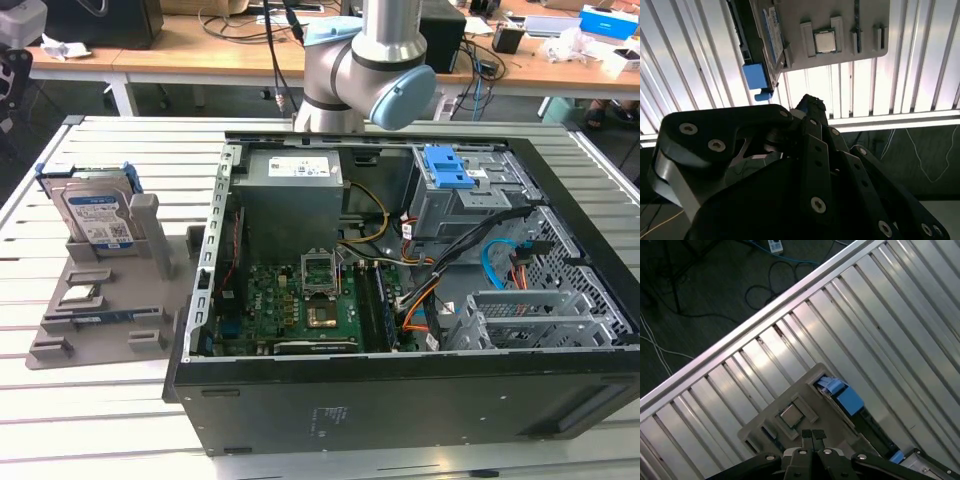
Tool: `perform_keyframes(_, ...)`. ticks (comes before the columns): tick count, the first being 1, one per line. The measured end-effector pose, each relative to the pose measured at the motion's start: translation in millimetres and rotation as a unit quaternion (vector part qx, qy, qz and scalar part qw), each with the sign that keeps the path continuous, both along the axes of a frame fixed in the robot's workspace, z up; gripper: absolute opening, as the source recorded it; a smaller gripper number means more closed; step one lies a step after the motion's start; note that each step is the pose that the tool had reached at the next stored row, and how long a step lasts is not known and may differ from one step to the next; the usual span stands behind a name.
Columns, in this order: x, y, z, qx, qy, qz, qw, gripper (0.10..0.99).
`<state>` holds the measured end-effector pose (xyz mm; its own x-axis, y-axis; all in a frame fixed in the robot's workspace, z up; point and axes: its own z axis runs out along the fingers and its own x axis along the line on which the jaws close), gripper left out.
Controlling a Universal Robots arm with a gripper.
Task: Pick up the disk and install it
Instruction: 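Pick up the disk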
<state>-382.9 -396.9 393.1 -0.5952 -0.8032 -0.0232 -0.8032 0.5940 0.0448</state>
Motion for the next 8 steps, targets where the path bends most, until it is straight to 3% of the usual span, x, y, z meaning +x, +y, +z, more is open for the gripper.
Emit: perform_keyframes(8, 0.0, 0.0, 0.0, 0.0000, 0.0000, 0.026, 0.9996, 0.106)
